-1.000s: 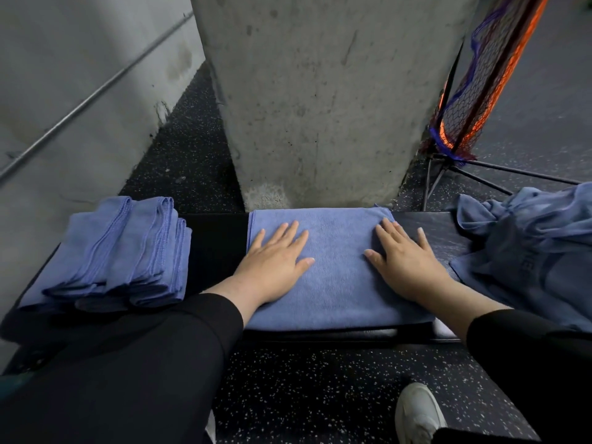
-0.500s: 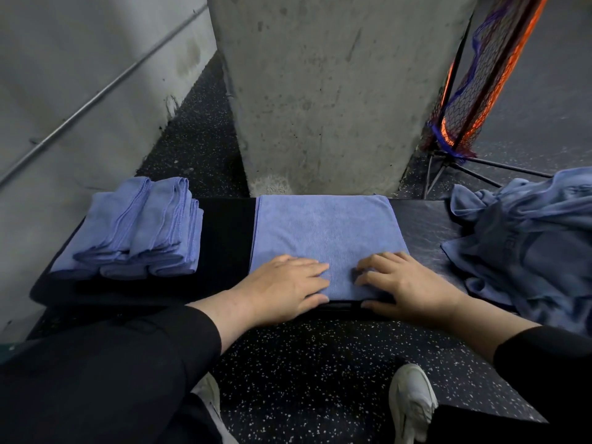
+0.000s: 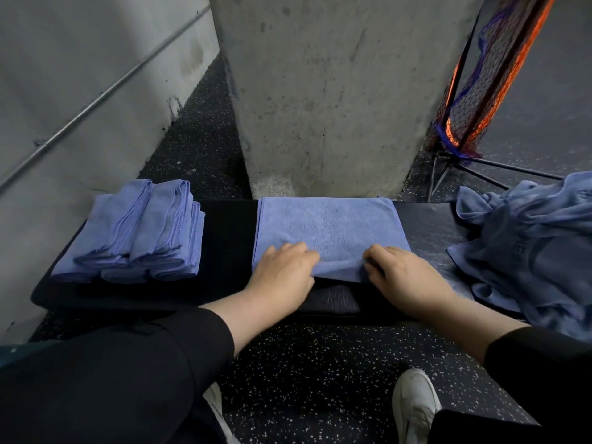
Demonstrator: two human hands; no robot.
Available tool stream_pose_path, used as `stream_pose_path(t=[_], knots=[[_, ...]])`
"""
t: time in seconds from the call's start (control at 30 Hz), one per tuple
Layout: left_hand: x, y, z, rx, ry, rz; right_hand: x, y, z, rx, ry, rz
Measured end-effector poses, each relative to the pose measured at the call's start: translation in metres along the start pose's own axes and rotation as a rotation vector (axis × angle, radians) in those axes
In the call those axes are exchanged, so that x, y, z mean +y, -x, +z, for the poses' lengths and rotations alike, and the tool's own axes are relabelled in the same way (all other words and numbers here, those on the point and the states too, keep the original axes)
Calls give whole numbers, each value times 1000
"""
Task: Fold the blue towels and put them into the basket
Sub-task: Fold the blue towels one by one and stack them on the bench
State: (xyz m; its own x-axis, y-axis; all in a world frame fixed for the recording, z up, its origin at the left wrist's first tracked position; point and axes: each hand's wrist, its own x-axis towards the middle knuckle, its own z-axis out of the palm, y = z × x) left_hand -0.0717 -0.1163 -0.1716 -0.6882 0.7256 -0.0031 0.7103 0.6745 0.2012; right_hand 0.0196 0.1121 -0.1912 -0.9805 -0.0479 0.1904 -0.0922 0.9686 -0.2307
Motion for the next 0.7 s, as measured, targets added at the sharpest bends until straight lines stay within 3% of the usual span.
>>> stream_pose_path(t=[0.17,0.33,0.57,0.7], knots=[[-38,2,-22,-7,140,-156,25,12,-4,-3,105,-138],[-71,10,-39,-68,345,-203,36,18,-16,-64,30,-149],[-78,17,-62,-215,393,-213,39,12,-46,-146,-220,208],[-71,26,-78,-338,484,-253,34,11,-67,-258,-343,261]])
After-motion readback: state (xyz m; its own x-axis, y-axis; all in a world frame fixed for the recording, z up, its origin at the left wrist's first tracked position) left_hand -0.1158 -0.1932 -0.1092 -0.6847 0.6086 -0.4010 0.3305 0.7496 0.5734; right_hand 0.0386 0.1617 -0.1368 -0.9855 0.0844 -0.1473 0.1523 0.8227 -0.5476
